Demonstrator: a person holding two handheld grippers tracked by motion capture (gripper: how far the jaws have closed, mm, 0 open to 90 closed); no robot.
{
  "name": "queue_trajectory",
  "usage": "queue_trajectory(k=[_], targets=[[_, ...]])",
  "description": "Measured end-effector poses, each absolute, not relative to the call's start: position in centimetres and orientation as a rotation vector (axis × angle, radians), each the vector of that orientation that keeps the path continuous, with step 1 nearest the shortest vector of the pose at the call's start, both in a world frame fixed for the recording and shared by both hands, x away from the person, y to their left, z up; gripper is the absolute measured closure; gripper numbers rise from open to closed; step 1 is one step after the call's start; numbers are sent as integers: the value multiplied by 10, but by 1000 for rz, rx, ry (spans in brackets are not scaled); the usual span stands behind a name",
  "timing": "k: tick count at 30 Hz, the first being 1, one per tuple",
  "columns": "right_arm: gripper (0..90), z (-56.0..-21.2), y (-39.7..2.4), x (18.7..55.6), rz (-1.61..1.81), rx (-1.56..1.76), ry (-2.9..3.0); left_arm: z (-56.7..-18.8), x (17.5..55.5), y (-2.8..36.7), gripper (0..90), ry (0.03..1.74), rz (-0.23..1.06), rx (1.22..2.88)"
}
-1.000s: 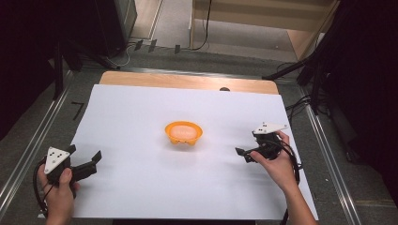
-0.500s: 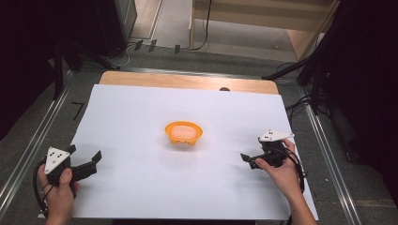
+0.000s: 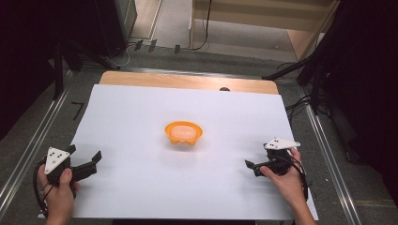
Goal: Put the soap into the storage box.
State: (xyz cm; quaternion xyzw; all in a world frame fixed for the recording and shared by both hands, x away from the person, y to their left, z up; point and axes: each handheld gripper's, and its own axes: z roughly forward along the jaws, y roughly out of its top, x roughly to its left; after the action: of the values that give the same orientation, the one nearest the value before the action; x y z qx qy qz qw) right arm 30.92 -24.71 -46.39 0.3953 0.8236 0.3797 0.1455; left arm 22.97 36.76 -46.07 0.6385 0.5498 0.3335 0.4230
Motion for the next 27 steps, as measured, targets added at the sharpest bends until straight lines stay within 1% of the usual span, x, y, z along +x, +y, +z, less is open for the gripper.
queue_trajectory(k=[27], targets=[[0, -484, -297, 276, 1157, 1282, 2224, -461, 229, 367, 70, 1379, 842, 1597]])
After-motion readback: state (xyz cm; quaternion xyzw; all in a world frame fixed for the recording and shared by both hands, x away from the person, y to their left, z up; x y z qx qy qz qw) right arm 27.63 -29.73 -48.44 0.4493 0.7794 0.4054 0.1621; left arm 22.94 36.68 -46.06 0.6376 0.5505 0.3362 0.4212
